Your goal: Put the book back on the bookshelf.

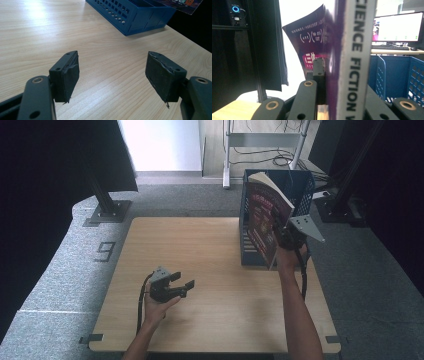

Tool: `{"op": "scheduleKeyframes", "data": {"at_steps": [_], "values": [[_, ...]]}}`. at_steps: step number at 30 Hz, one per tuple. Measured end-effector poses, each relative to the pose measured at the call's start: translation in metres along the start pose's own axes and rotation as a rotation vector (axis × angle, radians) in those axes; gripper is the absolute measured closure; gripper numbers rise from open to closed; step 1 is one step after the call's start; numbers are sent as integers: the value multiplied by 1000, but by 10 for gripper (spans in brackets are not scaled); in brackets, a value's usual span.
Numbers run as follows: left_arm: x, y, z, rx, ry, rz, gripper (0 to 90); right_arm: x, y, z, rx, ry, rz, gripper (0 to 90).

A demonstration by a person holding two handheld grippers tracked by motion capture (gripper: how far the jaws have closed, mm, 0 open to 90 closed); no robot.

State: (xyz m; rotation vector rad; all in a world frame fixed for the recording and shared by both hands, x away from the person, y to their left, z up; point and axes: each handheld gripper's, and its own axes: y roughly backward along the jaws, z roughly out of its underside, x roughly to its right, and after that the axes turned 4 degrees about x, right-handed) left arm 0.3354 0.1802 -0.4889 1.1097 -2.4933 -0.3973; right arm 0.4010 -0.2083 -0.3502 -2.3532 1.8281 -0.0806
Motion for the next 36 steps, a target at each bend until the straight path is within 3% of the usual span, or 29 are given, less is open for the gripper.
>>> {"op": "scheduleKeyframes", "data": {"at_steps": [23, 36], "values": [[-3, 3, 0, 0, 4, 2, 272, 3, -27, 8, 7, -7, 64, 810], [-4, 5, 1, -1, 9, 3, 272, -1, -51, 15, 2, 0, 99, 810]]}}
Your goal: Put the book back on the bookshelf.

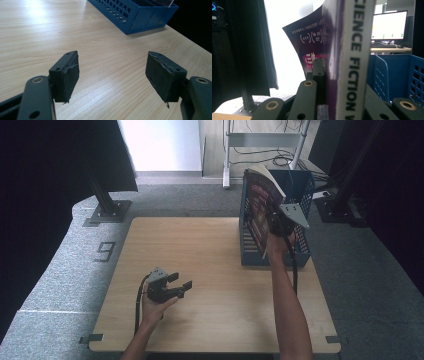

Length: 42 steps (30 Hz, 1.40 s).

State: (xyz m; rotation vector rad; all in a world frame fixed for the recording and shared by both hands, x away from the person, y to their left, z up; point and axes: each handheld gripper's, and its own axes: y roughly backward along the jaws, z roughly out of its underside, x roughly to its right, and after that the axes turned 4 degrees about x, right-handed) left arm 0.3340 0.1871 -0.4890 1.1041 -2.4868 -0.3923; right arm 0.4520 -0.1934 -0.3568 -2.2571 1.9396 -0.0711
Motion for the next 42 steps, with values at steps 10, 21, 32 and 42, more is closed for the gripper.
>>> {"op": "scheduleKeyframes", "data": {"at_steps": [10, 21, 32, 42], "values": [[-2, 2, 0, 3, 8, 2, 272, -5, -11, 5, -5, -4, 23, 810], [-2, 2, 0, 10, 15, 9, 272, -5, -25, 15, 3, -21, 54, 809], [-4, 4, 0, 13, 19, 3, 272, -9, -39, 25, 6, -7, 72, 809], [-3, 4, 0, 13, 21, 0, 272, -10, -45, 24, 10, 26, 91, 809]]}}
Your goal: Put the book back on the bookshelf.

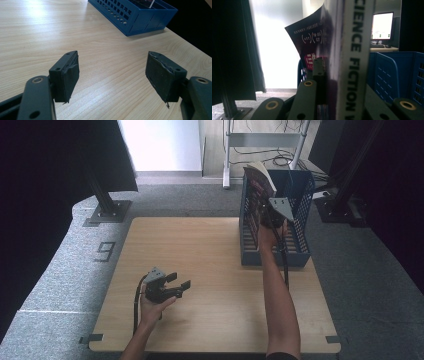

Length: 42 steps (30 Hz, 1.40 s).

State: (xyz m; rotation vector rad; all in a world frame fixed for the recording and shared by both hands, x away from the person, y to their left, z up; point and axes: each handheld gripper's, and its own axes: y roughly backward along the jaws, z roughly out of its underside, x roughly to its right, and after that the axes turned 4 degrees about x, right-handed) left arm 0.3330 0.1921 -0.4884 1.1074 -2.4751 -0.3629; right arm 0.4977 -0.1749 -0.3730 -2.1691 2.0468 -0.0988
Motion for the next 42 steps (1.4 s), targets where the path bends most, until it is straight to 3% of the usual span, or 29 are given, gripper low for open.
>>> {"op": "scheduleKeyframes", "data": {"at_steps": [6, 22, 29, 33, 36, 39, 42], "values": [[-1, 0, 1, -2, -1, -10, 272, -1, -8, 9, -18, 14, 4, 809], [-2, -2, 3, -14, -1, -16, 272, -9, -11, 52, -123, 49, -62, 803], [1, -4, 5, -25, -11, -14, 273, -8, 1, 52, -146, 35, -81, 778], [3, -5, 6, -29, -21, -15, 273, -8, 10, 54, -170, 54, -107, 751], [5, -6, 7, -36, -23, -15, 273, -5, 14, 53, -177, 15, -140, 724], [6, -8, 7, -41, -27, -14, 273, -5, 11, 53, -212, 32, -158, 697], [6, -9, 8, -47, -29, -14, 273, -6, 9, 54, -221, 64, -137, 764]]}}
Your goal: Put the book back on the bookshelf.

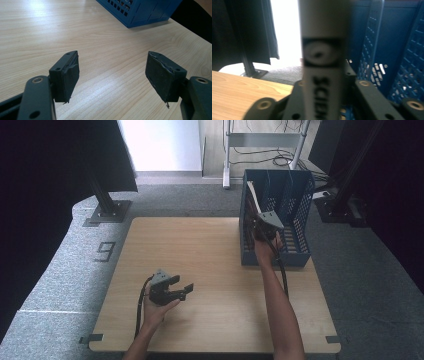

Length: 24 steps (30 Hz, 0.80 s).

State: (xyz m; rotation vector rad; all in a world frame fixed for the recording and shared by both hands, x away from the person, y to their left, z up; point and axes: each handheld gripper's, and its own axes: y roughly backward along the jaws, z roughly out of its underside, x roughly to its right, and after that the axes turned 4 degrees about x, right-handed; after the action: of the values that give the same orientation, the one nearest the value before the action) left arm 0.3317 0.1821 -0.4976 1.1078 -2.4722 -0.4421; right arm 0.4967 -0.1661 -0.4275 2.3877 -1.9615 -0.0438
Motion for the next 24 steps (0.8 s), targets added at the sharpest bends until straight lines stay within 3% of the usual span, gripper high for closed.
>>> {"op": "scheduleKeyframes", "data": {"at_steps": [5, 14, 19, 24], "values": [[-1, -1, 1, -4, 3, -1, 273, 1, -1, -1, -1, 16, 44, 811], [-6, 0, 1, 1, 14, -5, 274, 10, -14, -2, 39, -23, 138, 812], [-11, 1, 2, 1, 29, -18, 274, 11, -30, -2, 64, -18, 175, 812], [-17, 2, 2, 7, 44, -31, 274, 9, -39, 0, 76, -25, 175, 811]]}}
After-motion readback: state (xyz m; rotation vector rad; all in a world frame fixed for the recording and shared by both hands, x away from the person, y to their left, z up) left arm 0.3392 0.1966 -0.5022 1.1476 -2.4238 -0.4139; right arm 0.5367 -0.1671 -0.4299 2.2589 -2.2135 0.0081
